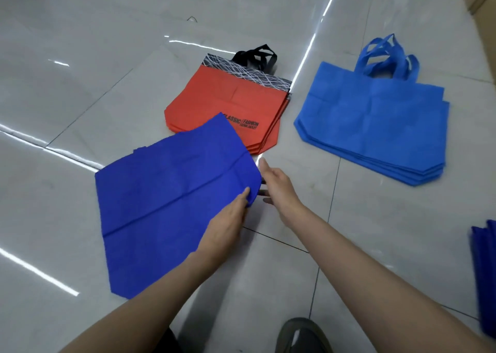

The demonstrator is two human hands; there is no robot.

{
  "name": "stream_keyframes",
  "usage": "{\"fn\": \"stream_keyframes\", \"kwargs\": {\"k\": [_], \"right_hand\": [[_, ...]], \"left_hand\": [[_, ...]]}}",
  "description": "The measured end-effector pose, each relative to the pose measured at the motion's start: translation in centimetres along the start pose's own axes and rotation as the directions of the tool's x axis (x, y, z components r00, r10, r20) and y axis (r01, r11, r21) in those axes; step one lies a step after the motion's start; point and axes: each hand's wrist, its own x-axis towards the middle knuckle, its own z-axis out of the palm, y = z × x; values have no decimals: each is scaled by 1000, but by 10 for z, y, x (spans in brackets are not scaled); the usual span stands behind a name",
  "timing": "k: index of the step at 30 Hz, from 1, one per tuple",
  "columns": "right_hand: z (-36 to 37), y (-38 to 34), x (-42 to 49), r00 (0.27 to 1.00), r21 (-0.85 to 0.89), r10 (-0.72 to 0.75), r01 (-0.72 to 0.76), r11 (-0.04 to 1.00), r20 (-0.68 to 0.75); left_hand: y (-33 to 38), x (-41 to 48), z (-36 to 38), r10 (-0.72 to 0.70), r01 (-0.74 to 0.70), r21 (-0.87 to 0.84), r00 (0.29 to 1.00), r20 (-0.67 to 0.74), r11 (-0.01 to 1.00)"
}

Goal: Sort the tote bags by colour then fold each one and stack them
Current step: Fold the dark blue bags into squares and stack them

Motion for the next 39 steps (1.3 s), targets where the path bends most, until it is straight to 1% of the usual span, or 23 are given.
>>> {"fn": "stream_keyframes", "kwargs": {"k": [1,3,5,6,7,8,10,12,14,15,20,23,25,27,29,32,33,34,35,36,37,38,39], "right_hand": [[-7,2,4,999,-21,25,-25,999,-29],[-22,12,8,995,-100,38,-47,994,-88],[-38,25,8,990,-164,-23,0,986,-138],[-48,30,5,981,-180,-71,39,983,-178],[-60,35,1,968,-177,-111,71,982,-225],[-72,40,-2,953,-158,-134,94,983,-270],[-96,54,-7,928,-120,-138,102,987,-346],[-118,67,-10,901,-119,-116,73,990,-418],[-135,78,-14,870,-143,-100,35,989,-484],[-141,83,-16,857,-167,-93,8,986,-508],[-149,97,-27,804,-274,-96,-86,958,-587],[-147,102,-31,766,-263,-115,-72,962,-632],[-151,106,-33,703,-189,-66,-99,977,-708],[-160,112,-33,652,-142,-20,-135,981,-758],[-169,117,-33,629,-139,3,-176,974,-777],[-183,121,-32,626,-243,-43,-238,940,-779],[-186,122,-33,627,-336,-105,-262,905,-772],[-189,124,-33,636,-478,-207,-288,830,-743],[-191,126,-34,669,-643,-343,-265,719,-659],[-191,131,-35,719,-799,-492,-146,583,-491],[-190,137,-37,757,-900,-606,57,433,-244],[-187,141,-38,777,-906,-629,285,312,27],[-182,147,-41,779,-854,-570,461,239,261]], "left_hand": [[2,-2,5,39,-39,4,998,48,999],[5,-5,12,161,-177,132,979,127,975],[4,-7,16,274,-307,164,942,196,938],[-1,-8,16,306,-334,156,935,180,930],[-9,-6,16,299,-313,155,948,105,937],[-19,-3,14,253,-250,160,967,0,955],[-43,3,6,36,-1,169,979,-203,986],[-64,5,-5,-222,269,116,924,-312,956],[-77,3,-16,-414,440,7,850,-326,898],[-79,3,-20,-463,474,-44,830,-311,879],[-70,13,-16,-553,459,-378,811,-191,804],[-55,20,-6,-512,384,-419,821,-252,823],[-42,27,-1,-445,310,-409,846,-294,858],[-32,38,2,-362,247,-371,888,-284,896],[-31,48,4,-281,218,-250,925,-256,943],[-50,51,6,-140,151,40,971,-195,988],[-57,49,6,-40,69,175,986,-164,982],[-61,45,4,90,-56,304,991,-96,951],[-64,41,3,204,-188,381,979,-1,905],[-64,36,3,263,-290,400,957,122,869],[-64,30,4,304,-381,383,920,246,842],[-63,23,6,329,-451,363,877,350,816],[-64,17,10,330,-497,353,837,436,793]]}}
